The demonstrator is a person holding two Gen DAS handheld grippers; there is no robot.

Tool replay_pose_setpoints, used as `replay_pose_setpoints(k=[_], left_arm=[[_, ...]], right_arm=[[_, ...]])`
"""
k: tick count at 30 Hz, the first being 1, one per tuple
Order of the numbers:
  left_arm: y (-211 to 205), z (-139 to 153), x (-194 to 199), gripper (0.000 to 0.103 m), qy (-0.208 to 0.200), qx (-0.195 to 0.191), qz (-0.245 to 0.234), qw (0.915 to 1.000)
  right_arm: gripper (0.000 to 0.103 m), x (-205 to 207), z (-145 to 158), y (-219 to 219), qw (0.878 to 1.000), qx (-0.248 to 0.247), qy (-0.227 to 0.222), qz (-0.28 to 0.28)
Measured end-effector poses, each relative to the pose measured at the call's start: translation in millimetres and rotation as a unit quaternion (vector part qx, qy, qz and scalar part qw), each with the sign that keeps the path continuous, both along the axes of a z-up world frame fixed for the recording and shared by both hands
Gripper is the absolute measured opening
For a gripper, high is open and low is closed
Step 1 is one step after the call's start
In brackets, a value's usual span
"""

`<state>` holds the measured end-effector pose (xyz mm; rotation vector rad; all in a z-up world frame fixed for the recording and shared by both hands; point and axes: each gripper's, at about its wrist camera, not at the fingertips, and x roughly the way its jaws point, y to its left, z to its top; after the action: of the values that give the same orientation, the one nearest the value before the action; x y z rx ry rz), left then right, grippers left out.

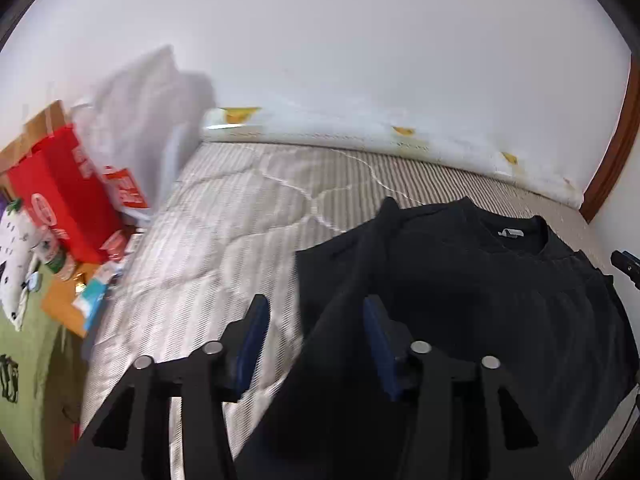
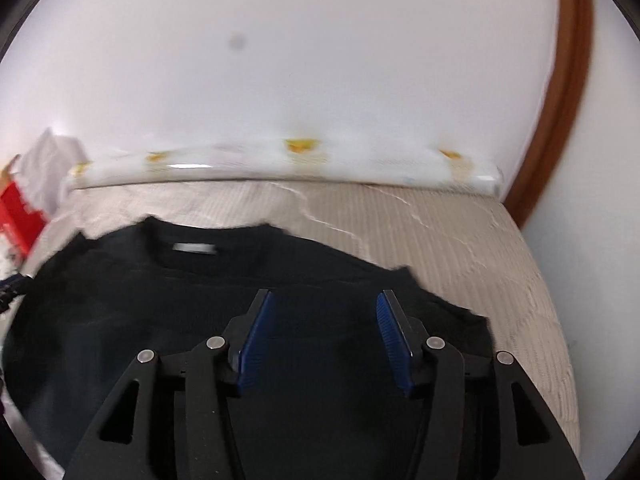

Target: Fold small clothes

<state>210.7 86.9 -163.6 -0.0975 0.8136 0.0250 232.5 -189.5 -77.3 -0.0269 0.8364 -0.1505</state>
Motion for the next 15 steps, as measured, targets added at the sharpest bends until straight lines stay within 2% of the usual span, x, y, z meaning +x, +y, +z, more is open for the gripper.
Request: replay_pose_setpoints(k=[2, 9, 15], left_arm=[[12.7, 8.6, -19.3, 0.066, -0.016, -0.001, 0.008, 0.9998], [54.8, 24.5, -71.2, 0.067, -0.033, -0.003, 0.04, 0.9987], [90.4, 19.6, -112.7, 0.066, -0.036, -0.009, 0.052, 0.998]], right_arm=[[0.053, -6.2, 11.2, 27.1, 1.0, 0.012, -0.009, 0.019], [0.053, -29.9, 26.5, 130.2, 0.995, 0.035, -0.02, 0.087], [0.054, -58.4, 3.0, 226.1, 0.987, 0.037, 0.015, 0.158]])
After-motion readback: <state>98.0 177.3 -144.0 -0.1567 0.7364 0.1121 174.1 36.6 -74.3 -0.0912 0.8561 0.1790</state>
